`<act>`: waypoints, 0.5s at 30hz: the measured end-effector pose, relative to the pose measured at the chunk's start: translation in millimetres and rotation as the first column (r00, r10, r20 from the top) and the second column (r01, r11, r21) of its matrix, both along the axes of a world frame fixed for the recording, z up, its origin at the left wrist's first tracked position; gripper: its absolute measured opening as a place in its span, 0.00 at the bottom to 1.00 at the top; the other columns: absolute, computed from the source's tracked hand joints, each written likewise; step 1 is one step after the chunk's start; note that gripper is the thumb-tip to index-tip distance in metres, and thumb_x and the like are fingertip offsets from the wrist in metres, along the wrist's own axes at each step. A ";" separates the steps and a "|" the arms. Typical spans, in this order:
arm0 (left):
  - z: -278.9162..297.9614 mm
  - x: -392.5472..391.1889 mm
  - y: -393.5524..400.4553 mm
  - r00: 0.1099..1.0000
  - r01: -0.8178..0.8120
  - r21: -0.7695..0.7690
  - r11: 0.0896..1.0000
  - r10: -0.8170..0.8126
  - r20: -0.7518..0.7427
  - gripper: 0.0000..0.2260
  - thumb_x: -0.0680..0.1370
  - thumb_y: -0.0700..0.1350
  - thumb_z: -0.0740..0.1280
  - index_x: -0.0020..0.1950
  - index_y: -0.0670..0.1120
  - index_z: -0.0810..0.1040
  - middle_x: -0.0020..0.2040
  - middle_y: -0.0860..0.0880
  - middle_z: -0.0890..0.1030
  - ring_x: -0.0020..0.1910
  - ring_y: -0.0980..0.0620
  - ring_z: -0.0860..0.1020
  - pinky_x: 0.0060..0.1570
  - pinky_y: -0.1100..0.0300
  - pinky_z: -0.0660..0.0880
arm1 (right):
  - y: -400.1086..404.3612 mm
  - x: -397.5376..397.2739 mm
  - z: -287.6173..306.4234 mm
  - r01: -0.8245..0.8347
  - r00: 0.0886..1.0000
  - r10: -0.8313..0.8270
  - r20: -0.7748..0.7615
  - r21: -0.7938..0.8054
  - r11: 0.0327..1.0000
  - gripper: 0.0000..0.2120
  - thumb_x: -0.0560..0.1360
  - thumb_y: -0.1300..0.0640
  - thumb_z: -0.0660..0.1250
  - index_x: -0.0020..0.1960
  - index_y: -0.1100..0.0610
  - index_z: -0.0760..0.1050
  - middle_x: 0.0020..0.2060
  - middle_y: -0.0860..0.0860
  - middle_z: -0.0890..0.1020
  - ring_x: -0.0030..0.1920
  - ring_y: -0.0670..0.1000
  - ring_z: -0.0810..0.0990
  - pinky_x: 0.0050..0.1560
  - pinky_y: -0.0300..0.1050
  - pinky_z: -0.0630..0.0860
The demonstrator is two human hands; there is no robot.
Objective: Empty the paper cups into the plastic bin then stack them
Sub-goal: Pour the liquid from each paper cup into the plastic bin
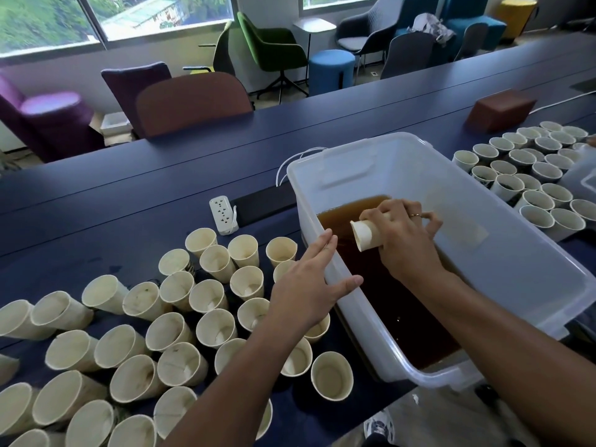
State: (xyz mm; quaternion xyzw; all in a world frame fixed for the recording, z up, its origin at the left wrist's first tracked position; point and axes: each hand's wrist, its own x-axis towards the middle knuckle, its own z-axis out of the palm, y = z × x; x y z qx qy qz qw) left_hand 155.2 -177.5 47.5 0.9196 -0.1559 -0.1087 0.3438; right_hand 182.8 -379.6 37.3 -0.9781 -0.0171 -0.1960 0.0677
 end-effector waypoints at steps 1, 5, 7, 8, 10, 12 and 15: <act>0.5 -0.3 0.0 1.000 0.001 -0.001 1.000 -0.001 0.000 0.37 0.76 0.67 0.66 0.82 0.61 0.55 0.79 0.71 0.50 0.76 0.57 0.64 0.68 0.52 0.71 | -0.3 -0.1 0.3 0.011 1.000 -0.011 0.007 0.004 1.000 0.29 0.66 0.68 0.73 0.62 0.46 0.75 0.59 0.52 0.74 0.65 0.59 0.66 0.60 0.59 0.58; 3.5 -0.5 -1.5 1.000 0.004 0.001 1.000 -0.004 -0.008 0.37 0.77 0.67 0.66 0.82 0.60 0.55 0.79 0.71 0.50 0.76 0.58 0.65 0.66 0.53 0.72 | -2.4 1.9 1.4 0.044 0.998 -0.044 -0.045 -0.011 0.999 0.28 0.67 0.67 0.72 0.62 0.46 0.75 0.59 0.52 0.74 0.65 0.59 0.66 0.60 0.58 0.57; 3.4 -0.9 -2.0 1.000 0.004 0.003 1.000 -0.004 -0.013 0.37 0.77 0.66 0.66 0.82 0.60 0.55 0.79 0.71 0.50 0.76 0.58 0.65 0.66 0.53 0.72 | -3.3 1.6 -2.2 0.056 0.987 -0.054 -0.153 0.009 0.998 0.28 0.69 0.65 0.72 0.64 0.44 0.73 0.61 0.51 0.73 0.65 0.59 0.67 0.60 0.58 0.57; 3.0 -1.4 -1.9 1.000 0.006 0.001 1.000 -0.006 -0.016 0.37 0.77 0.66 0.66 0.82 0.60 0.55 0.79 0.70 0.50 0.76 0.58 0.64 0.66 0.53 0.71 | -3.7 1.7 -3.1 0.071 0.984 -0.063 -0.166 0.048 0.996 0.28 0.69 0.64 0.72 0.65 0.44 0.72 0.61 0.51 0.73 0.64 0.59 0.68 0.60 0.58 0.57; 2.5 -2.1 -1.9 1.000 0.015 -0.007 1.000 -0.015 -0.018 0.37 0.77 0.66 0.66 0.82 0.59 0.55 0.80 0.70 0.50 0.76 0.59 0.64 0.68 0.53 0.70 | -3.0 2.3 0.8 0.111 0.988 -0.091 -0.126 0.163 0.980 0.29 0.68 0.62 0.73 0.66 0.44 0.71 0.59 0.50 0.74 0.62 0.59 0.70 0.58 0.55 0.57; 2.5 -1.5 -1.2 0.999 0.030 -0.044 0.999 -0.032 -0.033 0.35 0.79 0.64 0.66 0.82 0.58 0.56 0.80 0.68 0.52 0.76 0.59 0.63 0.71 0.55 0.67 | 1.8 2.4 9.1 0.124 0.992 -0.114 -0.054 0.279 0.952 0.30 0.68 0.58 0.75 0.67 0.46 0.70 0.59 0.50 0.76 0.61 0.59 0.71 0.58 0.54 0.58; 7.8 4.4 5.5 0.993 -0.065 -0.287 0.956 0.032 -0.118 0.24 0.82 0.56 0.64 0.79 0.55 0.66 0.74 0.60 0.71 0.64 0.60 0.75 0.70 0.57 0.69 | 14.5 -1.5 25.2 0.031 0.999 -0.037 0.004 0.445 0.895 0.31 0.68 0.54 0.77 0.68 0.48 0.69 0.58 0.49 0.77 0.62 0.57 0.70 0.60 0.55 0.60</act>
